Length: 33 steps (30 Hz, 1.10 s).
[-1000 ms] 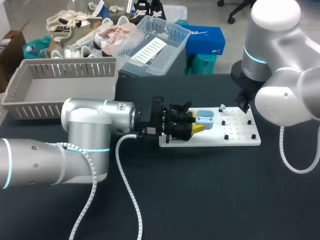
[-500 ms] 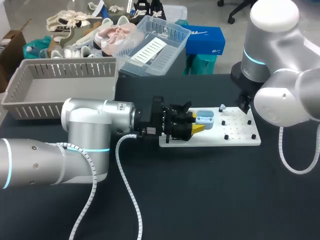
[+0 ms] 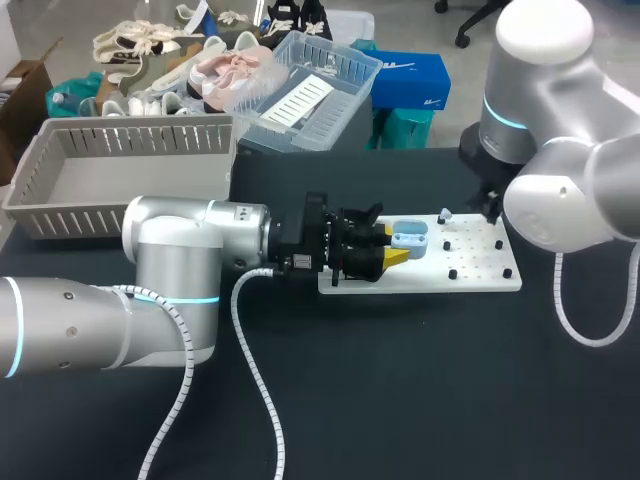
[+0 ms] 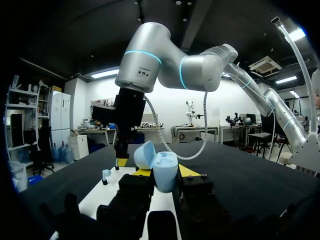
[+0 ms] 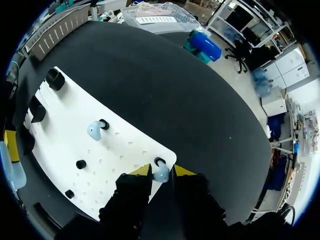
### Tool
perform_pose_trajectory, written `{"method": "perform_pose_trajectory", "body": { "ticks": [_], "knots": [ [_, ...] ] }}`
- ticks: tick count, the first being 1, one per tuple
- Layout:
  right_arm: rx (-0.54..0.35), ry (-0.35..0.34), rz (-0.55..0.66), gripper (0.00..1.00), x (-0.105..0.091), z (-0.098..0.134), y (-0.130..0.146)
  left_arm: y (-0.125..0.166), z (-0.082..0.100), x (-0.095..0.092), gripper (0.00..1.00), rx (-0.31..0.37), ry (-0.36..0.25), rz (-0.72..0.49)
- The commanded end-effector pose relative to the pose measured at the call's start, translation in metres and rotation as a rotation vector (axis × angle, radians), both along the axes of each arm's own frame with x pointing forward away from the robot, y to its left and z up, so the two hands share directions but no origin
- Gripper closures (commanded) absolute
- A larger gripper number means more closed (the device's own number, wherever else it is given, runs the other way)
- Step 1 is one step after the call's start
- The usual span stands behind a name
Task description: Pick up each earbud case from the left stands, insert the matching earbuds, close the lid, and place the case in the box.
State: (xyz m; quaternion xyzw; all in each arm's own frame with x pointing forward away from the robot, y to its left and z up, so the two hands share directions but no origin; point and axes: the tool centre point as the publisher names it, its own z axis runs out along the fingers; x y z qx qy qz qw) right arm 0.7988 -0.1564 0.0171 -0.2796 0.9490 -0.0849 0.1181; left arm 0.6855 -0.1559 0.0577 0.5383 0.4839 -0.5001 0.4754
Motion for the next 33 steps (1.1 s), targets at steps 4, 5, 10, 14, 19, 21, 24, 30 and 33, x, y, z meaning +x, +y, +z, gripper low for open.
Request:
{"method": "perform_pose_trajectory", "body": {
  "ticks": [4,5,10,14,19,21,24,30,33],
  "knots": [
    [-0.001,0.01,0.0,1.0,0.002,-0.001,0.0,0.0,-0.001,0.001,1.0,0.0,0.0,-0.002],
    [-0.002,0.01,0.0,1.0,0.002,-0.001,0.0,0.0,-0.001,0.001,1.0,0.0,0.0,-0.002],
    [0.001,0.012,-0.003,1.0,0.001,0.004,0.0,0.0,-0.001,0.001,1.0,0.0,0.0,-0.002],
    [0.005,0.013,-0.01,1.0,-0.002,0.012,-0.001,0.0,-0.001,0.001,1.0,0.0,0.0,-0.002],
    [0.02,0.005,-0.012,1.0,-0.007,0.032,-0.004,0.0,-0.001,0.001,1.0,0.0,0.0,-0.002],
    [0.025,-0.013,-0.003,1.0,-0.011,0.044,-0.004,0.0,-0.001,0.001,1.0,0.0,0.0,-0.002],
    [0.034,-0.04,0.012,1.0,-0.018,0.065,-0.002,0.0,-0.001,0.001,1.0,0.0,0.0,-0.002],
    [0.063,-0.106,0.069,1.0,-0.04,0.114,0.012,0.0,-0.001,0.001,1.0,0.0,0.0,-0.002],
    [0.076,-0.131,0.102,1.0,-0.053,0.136,0.021,0.0,-0.001,0.001,1.0,0.0,0.0,-0.002]
  ]
}}
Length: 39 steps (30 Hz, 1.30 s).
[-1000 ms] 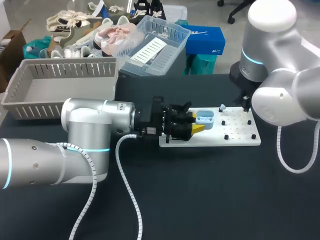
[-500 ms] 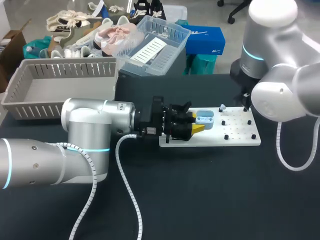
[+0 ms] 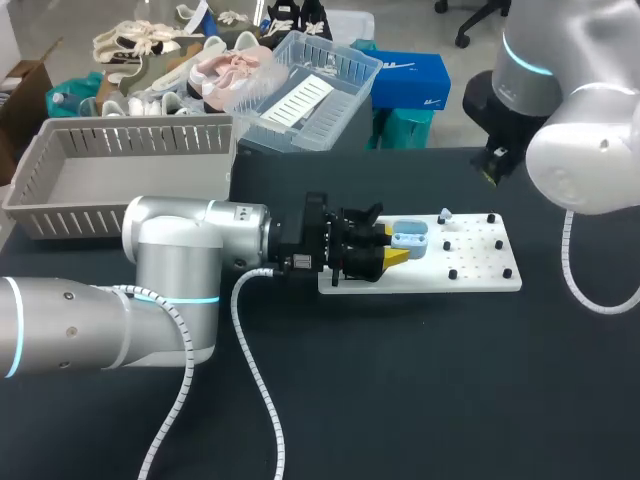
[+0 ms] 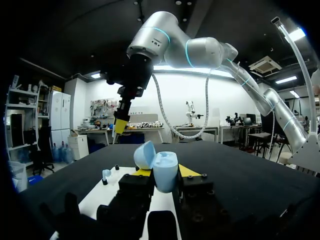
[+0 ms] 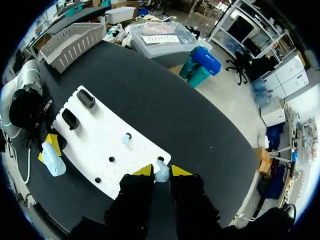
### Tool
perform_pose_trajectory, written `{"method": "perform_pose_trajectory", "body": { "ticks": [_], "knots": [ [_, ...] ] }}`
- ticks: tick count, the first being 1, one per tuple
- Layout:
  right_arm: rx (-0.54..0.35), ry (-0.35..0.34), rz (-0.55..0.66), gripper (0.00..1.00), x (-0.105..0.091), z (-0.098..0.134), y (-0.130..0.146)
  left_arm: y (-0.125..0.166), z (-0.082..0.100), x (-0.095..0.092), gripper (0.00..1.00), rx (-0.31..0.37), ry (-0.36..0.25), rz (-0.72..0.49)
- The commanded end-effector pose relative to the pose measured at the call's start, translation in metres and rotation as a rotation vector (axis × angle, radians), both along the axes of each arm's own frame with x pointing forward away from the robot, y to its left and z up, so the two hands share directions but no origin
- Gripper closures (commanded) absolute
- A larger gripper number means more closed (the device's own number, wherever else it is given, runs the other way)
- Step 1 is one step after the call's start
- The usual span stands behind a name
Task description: Pick up each earbud case from the left stands, insert the matching earbuds, close the lid, and place the case in the box.
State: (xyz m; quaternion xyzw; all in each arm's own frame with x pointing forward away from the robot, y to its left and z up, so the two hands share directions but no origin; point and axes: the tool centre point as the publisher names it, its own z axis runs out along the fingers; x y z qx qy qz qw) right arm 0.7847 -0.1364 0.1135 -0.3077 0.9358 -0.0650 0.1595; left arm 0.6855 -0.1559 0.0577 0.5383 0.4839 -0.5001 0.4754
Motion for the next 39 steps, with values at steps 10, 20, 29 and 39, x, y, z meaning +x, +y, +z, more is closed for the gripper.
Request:
{"method": "perform_pose_trajectory", "body": {
  "ticks": [10,20,29,39],
  "knots": [
    [0.091,-0.14,0.117,1.0,-0.078,0.09,0.037,0.0,-0.001,0.001,1.0,0.0,0.0,-0.002],
    [0.147,-0.099,0.217,1.0,-0.111,0.101,0.071,0.0,-0.001,0.001,1.0,0.0,0.0,-0.002],
    [0.203,-0.015,0.251,1.0,-0.118,0.094,0.079,0.0,-0.001,0.001,1.0,0.0,0.0,-0.002],
    [0.203,-0.015,0.251,1.0,-0.118,0.094,0.079,0.0,-0.001,0.001,1.0,0.0,0.0,-0.002]
  ]
}}
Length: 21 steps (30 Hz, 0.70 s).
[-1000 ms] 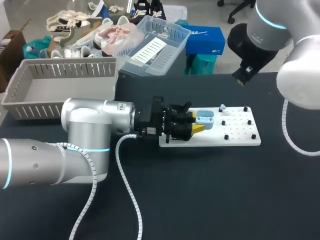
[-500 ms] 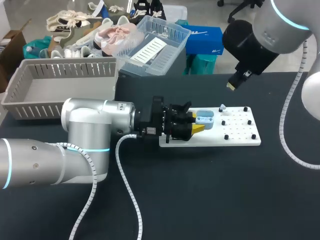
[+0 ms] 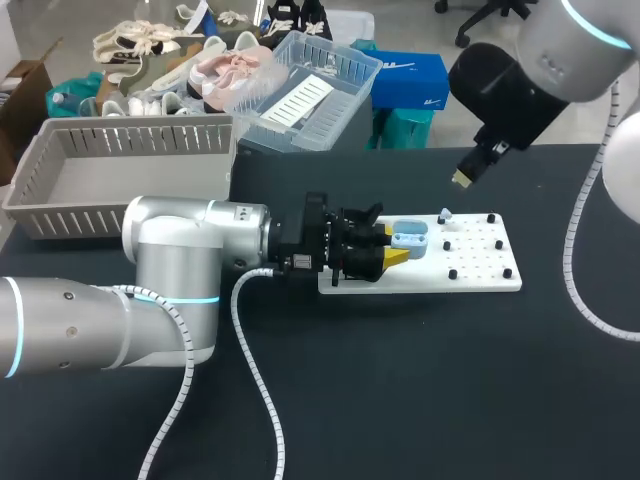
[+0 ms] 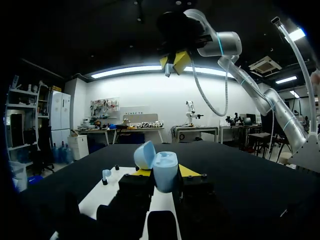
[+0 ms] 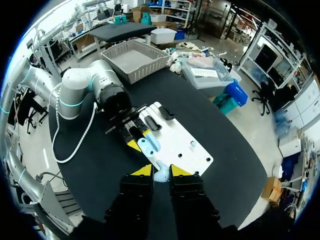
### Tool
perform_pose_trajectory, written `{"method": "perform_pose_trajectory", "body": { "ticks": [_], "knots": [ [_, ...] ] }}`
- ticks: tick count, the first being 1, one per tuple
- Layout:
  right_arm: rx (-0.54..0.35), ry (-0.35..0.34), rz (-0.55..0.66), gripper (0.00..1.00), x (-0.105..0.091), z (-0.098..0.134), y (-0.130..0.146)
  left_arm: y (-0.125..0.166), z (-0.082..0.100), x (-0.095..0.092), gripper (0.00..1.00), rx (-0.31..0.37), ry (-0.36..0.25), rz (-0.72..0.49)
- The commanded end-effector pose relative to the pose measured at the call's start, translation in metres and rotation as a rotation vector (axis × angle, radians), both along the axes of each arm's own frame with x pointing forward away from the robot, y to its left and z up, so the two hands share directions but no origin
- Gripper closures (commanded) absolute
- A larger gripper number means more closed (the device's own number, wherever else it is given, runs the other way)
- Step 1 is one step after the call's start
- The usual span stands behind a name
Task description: Pick up each earbud case from the left stands, insert the matching earbuds, close the lid, and place the case in the box.
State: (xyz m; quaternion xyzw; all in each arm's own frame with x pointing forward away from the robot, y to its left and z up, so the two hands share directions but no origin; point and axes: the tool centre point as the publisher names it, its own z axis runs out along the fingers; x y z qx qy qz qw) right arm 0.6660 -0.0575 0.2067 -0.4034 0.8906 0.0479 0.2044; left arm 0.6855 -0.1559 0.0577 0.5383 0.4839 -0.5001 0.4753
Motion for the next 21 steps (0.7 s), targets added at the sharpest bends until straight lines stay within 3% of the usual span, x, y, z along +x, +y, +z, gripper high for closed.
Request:
{"method": "perform_pose_trajectory", "body": {
  "ticks": [1,17,19,21],
  "knots": [
    [0.0,0.002,0.001,1.0,0.0004,0.0004,-0.0001,-0.0004,-0.0007,0.0012,1.0,0.0,0.0,-0.002],
    [0.0,0.002,0.001,1.0,0.0004,0.0004,-0.0001,-0.0004,-0.0007,0.0012,1.0,0.0,0.0,-0.002],
    [0.026,0.014,-0.049,1.0,-0.0032,0.0057,0.0044,-0.0004,-0.0007,0.0012,1.0,0.0,0.0,-0.002],
    [-0.003,0.013,-0.09,1.0,-0.0085,0.0082,0.0078,-0.0004,-0.0007,0.0012,1.0,0.0,0.0,-0.002]
  ]
}}
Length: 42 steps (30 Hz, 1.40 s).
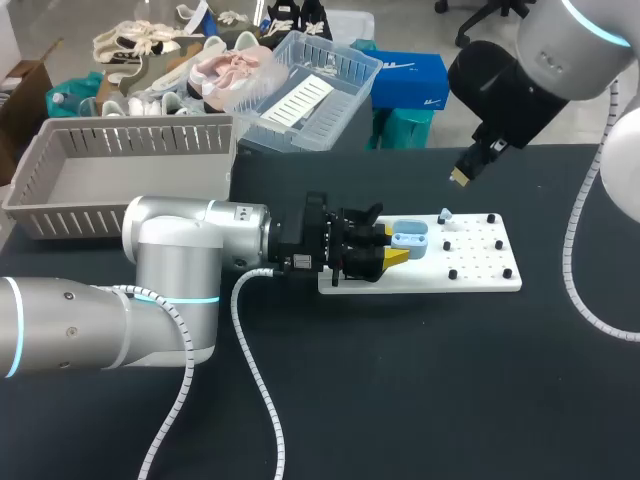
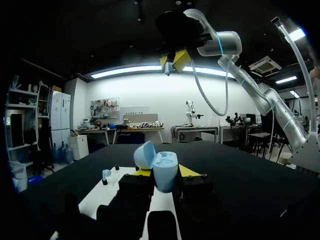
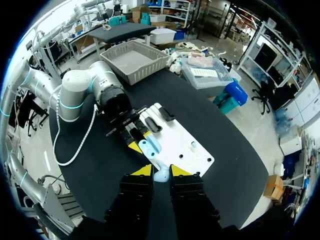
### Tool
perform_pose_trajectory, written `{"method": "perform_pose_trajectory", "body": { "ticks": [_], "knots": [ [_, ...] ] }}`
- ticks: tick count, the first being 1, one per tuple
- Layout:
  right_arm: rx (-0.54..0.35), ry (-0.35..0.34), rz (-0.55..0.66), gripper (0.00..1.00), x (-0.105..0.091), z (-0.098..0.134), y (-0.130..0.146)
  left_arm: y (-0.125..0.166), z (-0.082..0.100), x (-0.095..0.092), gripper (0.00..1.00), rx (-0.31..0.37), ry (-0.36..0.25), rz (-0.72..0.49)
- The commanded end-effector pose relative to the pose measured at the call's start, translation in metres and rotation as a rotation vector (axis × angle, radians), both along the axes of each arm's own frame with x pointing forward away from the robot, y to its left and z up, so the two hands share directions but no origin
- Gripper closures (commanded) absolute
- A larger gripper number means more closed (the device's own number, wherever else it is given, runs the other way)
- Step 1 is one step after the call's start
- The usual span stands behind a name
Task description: Pick up each earbud case from the left stands, insert the matching earbuds, close the lid, and place the case in the box.
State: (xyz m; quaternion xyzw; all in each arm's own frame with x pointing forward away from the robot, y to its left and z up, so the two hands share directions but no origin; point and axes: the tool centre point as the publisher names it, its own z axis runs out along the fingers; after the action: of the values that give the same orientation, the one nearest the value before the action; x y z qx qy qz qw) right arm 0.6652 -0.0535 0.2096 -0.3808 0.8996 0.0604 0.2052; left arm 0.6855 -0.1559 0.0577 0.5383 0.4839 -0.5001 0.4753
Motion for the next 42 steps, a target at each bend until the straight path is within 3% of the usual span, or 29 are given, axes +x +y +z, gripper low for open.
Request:
{"method": "perform_pose_trajectory", "body": {
  "ticks": [1,10,19,25,42],
  "knots": [
    [-0.036,-0.002,-0.076,1.0,-0.011,0.007,0.006,0.0,-0.001,0.001,1.0,0.0,0.0,-0.002],
    [-0.159,-0.026,-0.353,1.0,-0.036,0.006,0.022,0.0,-0.001,0.001,1.0,0.0,0.0,-0.002],
    [-0.273,0.066,-0.584,1.0,-0.048,-0.028,0.016,0.0,-0.001,0.001,1.0,0.0,0.0,-0.002],
    [-0.306,0.117,-0.611,1.0,-0.046,-0.043,0.022,0.0,-0.001,0.001,1.0,0.0,0.0,-0.002],
    [-0.317,0.13,-0.627,1.0,-0.046,-0.044,0.024,0.0,-0.001,0.001,1.0,0.0,0.0,-0.002]
  ]
}}
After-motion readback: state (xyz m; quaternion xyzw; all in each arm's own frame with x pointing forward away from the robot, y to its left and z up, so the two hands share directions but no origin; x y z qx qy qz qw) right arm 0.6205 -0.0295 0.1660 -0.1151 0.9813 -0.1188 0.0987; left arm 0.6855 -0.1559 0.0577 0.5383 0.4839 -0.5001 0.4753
